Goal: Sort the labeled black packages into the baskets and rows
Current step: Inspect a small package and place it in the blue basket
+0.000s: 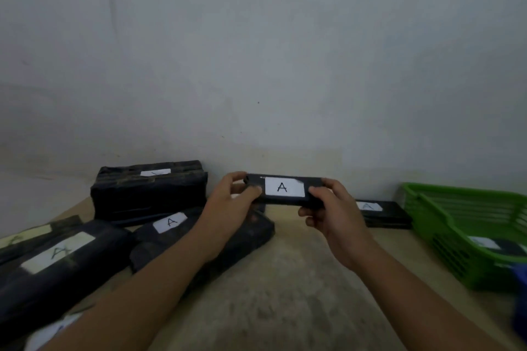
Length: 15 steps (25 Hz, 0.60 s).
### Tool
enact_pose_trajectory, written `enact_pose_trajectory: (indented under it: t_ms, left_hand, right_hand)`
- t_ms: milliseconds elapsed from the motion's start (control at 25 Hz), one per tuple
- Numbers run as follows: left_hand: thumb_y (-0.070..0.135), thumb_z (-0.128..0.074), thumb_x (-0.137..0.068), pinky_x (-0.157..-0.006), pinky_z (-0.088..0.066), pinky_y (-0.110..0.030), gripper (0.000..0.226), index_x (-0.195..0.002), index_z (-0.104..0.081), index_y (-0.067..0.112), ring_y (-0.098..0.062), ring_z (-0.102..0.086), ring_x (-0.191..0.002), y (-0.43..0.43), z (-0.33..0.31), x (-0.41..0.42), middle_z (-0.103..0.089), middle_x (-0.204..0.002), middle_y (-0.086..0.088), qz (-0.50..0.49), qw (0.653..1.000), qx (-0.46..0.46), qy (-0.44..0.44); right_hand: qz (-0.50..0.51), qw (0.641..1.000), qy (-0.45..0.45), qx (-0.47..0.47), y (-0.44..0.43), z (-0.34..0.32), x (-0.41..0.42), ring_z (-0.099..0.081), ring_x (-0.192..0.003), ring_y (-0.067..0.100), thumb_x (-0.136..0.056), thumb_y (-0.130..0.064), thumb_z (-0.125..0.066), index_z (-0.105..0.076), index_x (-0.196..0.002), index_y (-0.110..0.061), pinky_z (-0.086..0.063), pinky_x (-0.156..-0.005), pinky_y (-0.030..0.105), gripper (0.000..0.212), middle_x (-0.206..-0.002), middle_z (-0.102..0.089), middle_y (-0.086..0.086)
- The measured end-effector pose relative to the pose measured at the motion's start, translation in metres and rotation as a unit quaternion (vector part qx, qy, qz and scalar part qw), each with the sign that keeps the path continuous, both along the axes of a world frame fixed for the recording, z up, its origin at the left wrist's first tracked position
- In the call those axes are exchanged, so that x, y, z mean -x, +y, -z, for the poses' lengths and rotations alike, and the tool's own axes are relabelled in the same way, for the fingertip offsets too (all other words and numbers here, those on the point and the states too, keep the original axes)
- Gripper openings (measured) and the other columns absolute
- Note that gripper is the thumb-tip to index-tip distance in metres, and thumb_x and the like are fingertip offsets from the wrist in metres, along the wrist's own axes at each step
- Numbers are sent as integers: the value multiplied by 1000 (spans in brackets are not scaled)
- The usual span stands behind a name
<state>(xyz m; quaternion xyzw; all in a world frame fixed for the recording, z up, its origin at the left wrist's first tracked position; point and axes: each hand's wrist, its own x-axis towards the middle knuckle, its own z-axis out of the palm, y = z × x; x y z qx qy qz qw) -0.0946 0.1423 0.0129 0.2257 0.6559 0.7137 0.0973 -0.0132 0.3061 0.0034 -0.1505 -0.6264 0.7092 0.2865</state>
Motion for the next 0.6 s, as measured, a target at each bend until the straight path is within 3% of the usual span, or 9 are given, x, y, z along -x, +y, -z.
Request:
enact_pose_trajectory:
  t_ms: [200, 440, 600]
  left_hand:
    - [9, -55, -95, -56, -57, -35, 23, -117, -51, 14, -31, -71, -72, -17, 34, -100, -69, -102, -15, 122, 991, -14, -46]
    - [2, -59, -91, -63, -59, -41, 27, -113, -55, 17, -33, -70, -69, -8, 71, -122, -73, -86, -14, 110, 994, 14, 1]
    - [0, -56, -91, -57, -57, -39, 23, -112, -53, 9, -36, -68, -65, -2, 89, -114, -72, -82, -20, 115, 993, 30, 11]
  right_hand:
    - [-44, 998, -46, -28, -14, 31, -105, -58, -50, 28, -101, -9, -42, -53, -110, -14, -42, -46, 29, 14, -82, -72, 17]
    - [-45, 996, -83, -5, -11, 68, -143, -54, -48, 29, -100, -6, -33, -55, -106, -11, -42, -47, 32, 23, -80, -70, 17]
    - [-31, 995, -86, -34, -10, 81, -140, -54, -50, 26, -100, -3, -36, -57, -102, -8, -42, -46, 30, 21, -72, -67, 9]
